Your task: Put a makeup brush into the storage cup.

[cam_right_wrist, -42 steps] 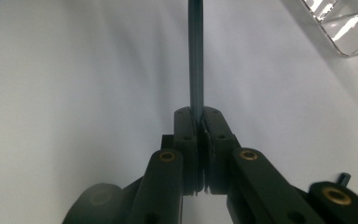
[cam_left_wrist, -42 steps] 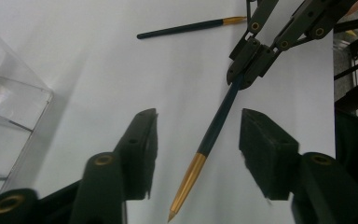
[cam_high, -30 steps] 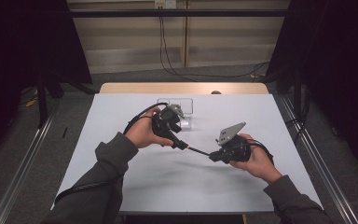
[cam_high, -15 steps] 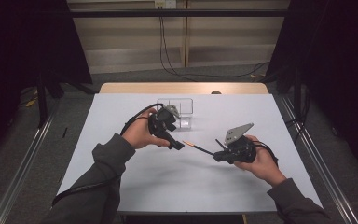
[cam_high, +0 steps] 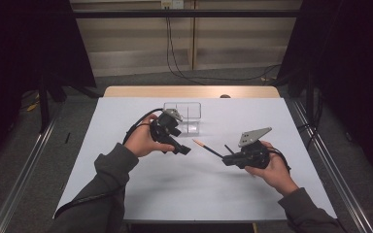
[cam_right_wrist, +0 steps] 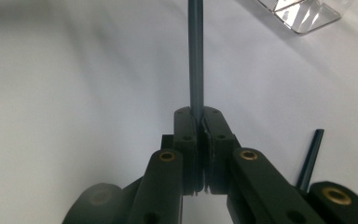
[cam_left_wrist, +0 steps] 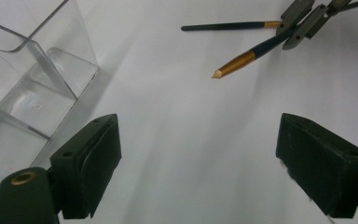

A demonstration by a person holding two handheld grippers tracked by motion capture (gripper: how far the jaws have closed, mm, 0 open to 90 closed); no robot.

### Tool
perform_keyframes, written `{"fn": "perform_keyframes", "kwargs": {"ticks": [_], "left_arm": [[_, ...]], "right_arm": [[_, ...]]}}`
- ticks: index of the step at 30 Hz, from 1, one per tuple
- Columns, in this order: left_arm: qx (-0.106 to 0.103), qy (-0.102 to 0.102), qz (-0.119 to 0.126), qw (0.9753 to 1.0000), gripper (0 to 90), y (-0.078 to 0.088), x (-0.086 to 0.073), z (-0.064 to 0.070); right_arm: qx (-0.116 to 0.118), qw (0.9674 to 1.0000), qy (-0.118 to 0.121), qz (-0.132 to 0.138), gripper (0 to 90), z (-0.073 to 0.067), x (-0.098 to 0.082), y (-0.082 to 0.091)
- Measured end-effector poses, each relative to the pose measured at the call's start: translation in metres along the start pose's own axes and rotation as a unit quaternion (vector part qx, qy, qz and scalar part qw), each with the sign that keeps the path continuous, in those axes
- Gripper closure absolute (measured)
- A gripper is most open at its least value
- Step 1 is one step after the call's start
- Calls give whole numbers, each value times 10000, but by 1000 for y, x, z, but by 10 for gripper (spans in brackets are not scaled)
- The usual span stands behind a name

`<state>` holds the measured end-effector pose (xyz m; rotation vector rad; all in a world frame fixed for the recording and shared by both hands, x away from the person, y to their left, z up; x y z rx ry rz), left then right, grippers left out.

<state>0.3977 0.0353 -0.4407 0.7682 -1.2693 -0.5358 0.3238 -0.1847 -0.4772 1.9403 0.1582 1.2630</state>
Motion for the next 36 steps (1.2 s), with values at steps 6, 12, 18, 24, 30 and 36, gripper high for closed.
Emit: {"fn": "perform_keyframes", "kwargs": {"ticks": [6,12,18,24,30,36], "left_arm": [[-39,159,235,9996,141,-2,-2,0],[-16,287,414,9987,151,-3,0,2],[5,469,819,9955,154,-5,3,2],[-32,561,987,9935,198,-9,5,4],[-209,890,1258,9878,248,-6,9,7],[-235,1123,1458,9826,364,-5,9,7]], "right_arm": [[-1,9994,-193,286,858,0,4,1],[-46,9976,-337,607,858,0,10,1],[-66,9955,-436,837,858,0,15,0],[-24,9943,-498,940,858,-2,17,-2],[-6,9926,-566,1071,858,-3,20,-4],[-34,9920,-587,1114,858,-4,22,-7]]}}
Point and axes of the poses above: each handheld gripper's, and its own axes: y roughly backward along the jaws, x roughly out of its top, z roughly to its right, the point moved 6 cm from there along -y, roughly forward along the jaws, and after that the axes turned 6 degrees about -y, right-handed, at the moved point
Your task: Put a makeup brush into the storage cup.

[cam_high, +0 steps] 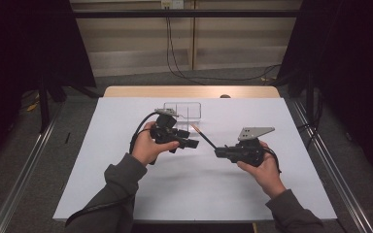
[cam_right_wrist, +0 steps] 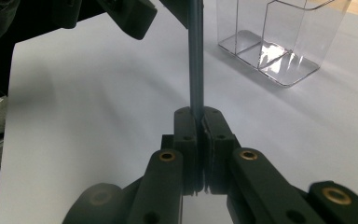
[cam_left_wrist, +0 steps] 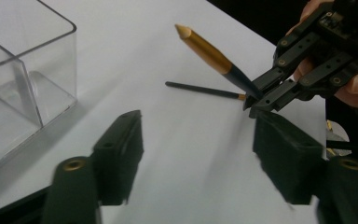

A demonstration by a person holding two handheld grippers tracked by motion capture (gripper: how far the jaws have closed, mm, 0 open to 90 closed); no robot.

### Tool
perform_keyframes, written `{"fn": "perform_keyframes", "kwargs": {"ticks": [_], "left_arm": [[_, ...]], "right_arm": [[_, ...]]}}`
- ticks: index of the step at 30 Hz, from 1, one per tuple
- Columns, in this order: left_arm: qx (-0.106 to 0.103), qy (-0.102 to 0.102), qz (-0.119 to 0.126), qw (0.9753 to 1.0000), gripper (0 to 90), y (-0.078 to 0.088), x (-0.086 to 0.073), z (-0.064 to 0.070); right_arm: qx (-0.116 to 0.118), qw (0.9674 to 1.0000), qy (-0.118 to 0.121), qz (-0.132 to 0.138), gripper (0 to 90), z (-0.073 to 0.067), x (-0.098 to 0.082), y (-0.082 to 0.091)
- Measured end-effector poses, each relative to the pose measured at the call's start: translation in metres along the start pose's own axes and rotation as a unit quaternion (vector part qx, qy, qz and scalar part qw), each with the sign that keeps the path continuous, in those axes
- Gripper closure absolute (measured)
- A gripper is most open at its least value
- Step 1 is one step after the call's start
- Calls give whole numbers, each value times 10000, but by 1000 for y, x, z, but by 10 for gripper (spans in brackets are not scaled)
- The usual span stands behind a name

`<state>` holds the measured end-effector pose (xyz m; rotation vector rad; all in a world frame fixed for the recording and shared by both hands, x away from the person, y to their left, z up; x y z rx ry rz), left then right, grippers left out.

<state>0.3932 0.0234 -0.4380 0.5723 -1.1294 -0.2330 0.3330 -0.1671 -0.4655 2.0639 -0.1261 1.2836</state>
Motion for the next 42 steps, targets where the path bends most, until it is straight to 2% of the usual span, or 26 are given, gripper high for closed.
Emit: {"fn": "perform_keyframes", "kwargs": {"ticks": [3,8,14,15,21,23,29,33,36,41,42], "left_arm": [[-75,96,196,9997,399,1,2,1],[-67,52,286,9996,453,1,3,2],[-19,45,540,9985,468,0,6,1],[44,64,654,9978,479,0,8,1],[126,124,801,9966,558,0,10,1],[52,163,912,9957,579,0,11,1],[-83,202,1036,9944,611,-4,14,5],[-134,208,1155,9930,624,-4,18,7],[-105,255,1235,9920,667,-3,21,8],[-296,403,1490,9876,743,-2,23,10],[-296,403,1490,9876,760,-2,23,10]], "right_arm": [[-2,10000,-31,20,858,0,0,-1],[16,10000,-61,66,858,0,2,-1],[19,9999,-79,110,858,-1,3,-3],[19,9999,-69,108,857,-2,3,-3],[-9,9999,-86,140,857,-2,4,-3],[-7,9998,-100,161,857,-2,4,-2],[-37,9997,-114,203,857,-2,6,-3],[-19,9997,-89,207,857,-4,7,-4],[-20,9998,-61,200,856,-6,9,-5],[-13,9998,-77,169,855,-7,10,-8],[-4,9999,-64,140,855,-8,10,-9]]}}
Point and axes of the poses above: each handheld gripper's, and its own axes: y roughly backward along the jaws, x roughly out of its top, z roughly to its right, the point moved 6 cm from there along -y, roughly forward along the jaws, and after that the axes turned 6 degrees about -y, right-handed, at the moved point
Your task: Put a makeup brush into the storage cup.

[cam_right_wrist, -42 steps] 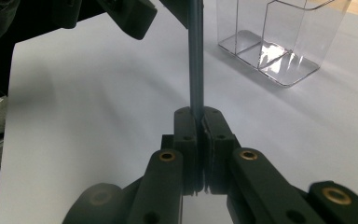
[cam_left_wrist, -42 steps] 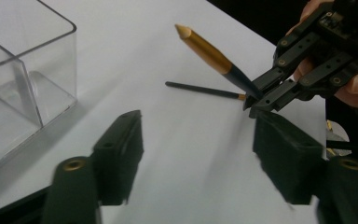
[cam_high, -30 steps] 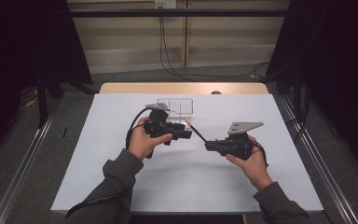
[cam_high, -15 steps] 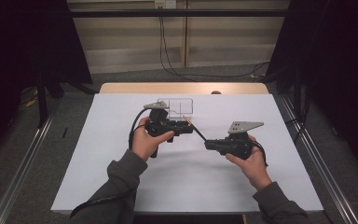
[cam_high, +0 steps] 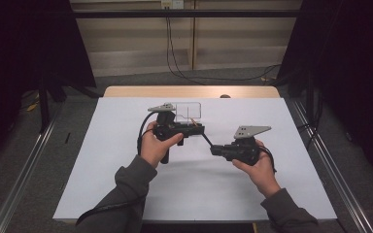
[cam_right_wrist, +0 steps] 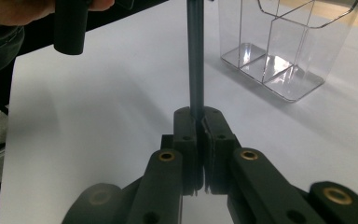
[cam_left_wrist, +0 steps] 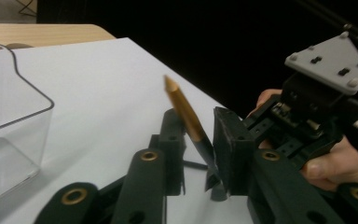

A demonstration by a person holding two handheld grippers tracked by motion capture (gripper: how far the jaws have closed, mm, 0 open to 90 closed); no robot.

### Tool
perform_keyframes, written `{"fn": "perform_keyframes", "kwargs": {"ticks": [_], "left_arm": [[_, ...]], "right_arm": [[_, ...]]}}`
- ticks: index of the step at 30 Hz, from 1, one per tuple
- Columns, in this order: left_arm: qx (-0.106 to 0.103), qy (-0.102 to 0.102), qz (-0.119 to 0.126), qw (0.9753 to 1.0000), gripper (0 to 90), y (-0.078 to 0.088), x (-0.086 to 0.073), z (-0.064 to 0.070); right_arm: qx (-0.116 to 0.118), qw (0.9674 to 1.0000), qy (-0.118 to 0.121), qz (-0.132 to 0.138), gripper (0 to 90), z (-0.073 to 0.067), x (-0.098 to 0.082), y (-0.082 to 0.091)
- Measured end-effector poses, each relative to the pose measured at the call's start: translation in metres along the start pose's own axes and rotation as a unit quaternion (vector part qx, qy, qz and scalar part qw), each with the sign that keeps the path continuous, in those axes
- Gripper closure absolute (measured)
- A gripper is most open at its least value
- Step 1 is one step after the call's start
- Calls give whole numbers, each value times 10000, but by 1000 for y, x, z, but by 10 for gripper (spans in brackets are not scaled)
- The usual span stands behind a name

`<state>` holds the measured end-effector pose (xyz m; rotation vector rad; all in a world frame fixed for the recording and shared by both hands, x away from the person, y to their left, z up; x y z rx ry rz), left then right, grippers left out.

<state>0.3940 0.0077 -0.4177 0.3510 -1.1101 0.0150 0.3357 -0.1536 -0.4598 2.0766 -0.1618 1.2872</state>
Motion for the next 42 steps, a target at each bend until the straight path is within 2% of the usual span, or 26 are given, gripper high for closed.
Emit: {"fn": "perform_keyframes", "kwargs": {"ticks": [2,13,20,23,28,42], "left_arm": [[-85,83,99,9999,783,-1,1,2],[-185,245,425,9986,816,-3,2,3],[-171,179,531,9983,815,-5,3,5],[-158,178,569,9981,817,-5,4,5],[-238,194,651,9974,827,-6,5,7],[-185,84,691,9974,832,-9,6,10]], "right_arm": [[-27,10000,11,-19,855,-1,0,-2],[-5,10000,-92,-29,855,-3,1,-7],[73,9999,-81,6,854,-6,3,-8],[99,9998,-160,52,854,-6,3,-9],[116,9997,-184,62,851,-8,3,-11],[233,9994,-252,63,828,-17,5,-19]]}}
Point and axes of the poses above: each handheld gripper's, and its own axes: y roughly backward along the jaws, x roughly out of its top, z roughly to its right, the point moved 6 cm from there along -y, roughly forward along the jaws, and after that the axes turned 6 degrees about -y, right-handed, at the moved point
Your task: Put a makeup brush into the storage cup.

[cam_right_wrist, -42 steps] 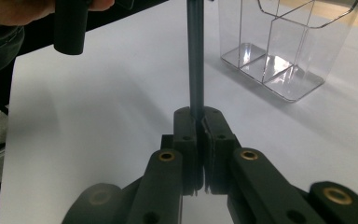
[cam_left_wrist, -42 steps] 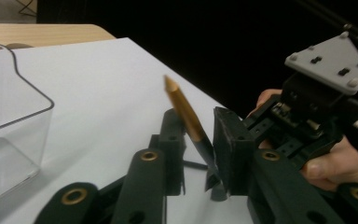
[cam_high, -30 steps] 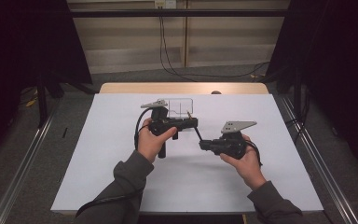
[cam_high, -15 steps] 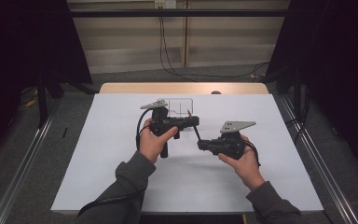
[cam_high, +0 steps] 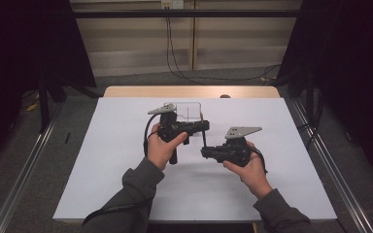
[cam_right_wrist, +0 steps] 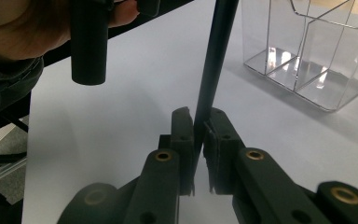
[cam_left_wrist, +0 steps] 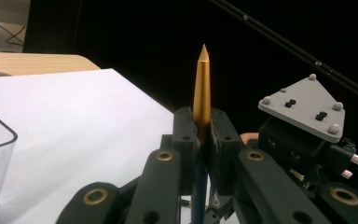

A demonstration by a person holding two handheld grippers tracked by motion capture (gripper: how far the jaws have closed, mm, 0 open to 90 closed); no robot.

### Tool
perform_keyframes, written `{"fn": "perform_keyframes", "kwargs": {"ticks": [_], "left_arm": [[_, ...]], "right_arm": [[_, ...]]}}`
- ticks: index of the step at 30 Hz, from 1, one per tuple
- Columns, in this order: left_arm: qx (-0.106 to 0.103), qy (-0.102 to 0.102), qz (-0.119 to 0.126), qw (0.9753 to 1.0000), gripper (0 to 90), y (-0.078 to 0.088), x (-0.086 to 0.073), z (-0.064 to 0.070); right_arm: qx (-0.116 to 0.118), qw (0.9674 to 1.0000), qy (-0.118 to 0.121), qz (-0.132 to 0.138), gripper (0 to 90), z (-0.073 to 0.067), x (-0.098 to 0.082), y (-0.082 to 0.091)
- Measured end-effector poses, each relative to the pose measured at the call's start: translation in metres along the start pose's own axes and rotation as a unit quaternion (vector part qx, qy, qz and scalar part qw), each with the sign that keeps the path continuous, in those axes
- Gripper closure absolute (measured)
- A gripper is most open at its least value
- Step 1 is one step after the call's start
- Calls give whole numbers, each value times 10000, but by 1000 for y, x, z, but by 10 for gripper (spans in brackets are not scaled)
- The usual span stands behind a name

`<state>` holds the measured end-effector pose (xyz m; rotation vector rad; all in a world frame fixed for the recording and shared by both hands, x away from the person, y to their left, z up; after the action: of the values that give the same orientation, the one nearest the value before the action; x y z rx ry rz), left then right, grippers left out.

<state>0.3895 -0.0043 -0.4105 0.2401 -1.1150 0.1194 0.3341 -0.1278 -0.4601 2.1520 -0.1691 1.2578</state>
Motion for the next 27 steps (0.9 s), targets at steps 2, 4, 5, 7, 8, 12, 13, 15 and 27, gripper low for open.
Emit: {"fn": "perform_keyframes", "kwargs": {"ticks": [2,4,5,7,8,12,13,15,27], "left_arm": [[6,5,5,10000,833,0,0,0],[5,-3,2,10000,833,-1,0,1],[16,-17,-2,10000,833,-2,0,1],[-31,-36,-12,10000,834,-3,0,3],[-38,-39,-10,10000,834,-3,1,3],[37,-64,-21,10000,834,-1,3,2],[37,-64,-21,10000,834,-1,3,2],[14,-136,-30,9999,834,0,5,2],[282,-314,-44,9991,834,10,13,-3]], "right_arm": [[-2,10000,-25,16,829,0,0,0],[23,10000,-57,28,827,0,0,-1],[26,10000,-42,18,825,0,1,-2],[5,10000,-25,15,817,-1,1,-2],[-9,10000,-9,19,815,0,1,-1],[-40,10000,-64,64,738,2,1,3],[-40,10000,-64,64,738,2,1,3],[-131,9999,-48,74,652,4,0,5],[-398,9992,-59,-11,346,13,-6,12]]}}
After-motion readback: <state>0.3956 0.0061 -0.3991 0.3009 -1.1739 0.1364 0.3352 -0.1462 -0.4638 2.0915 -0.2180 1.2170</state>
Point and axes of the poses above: each handheld gripper's, and its own axes: y roughly backward along the jaws, x roughly out of its top, z roughly to its right, the point moved 6 cm from there along -y, roughly forward along the jaws, and after that the axes turned 6 degrees about -y, right-handed, at the moved point
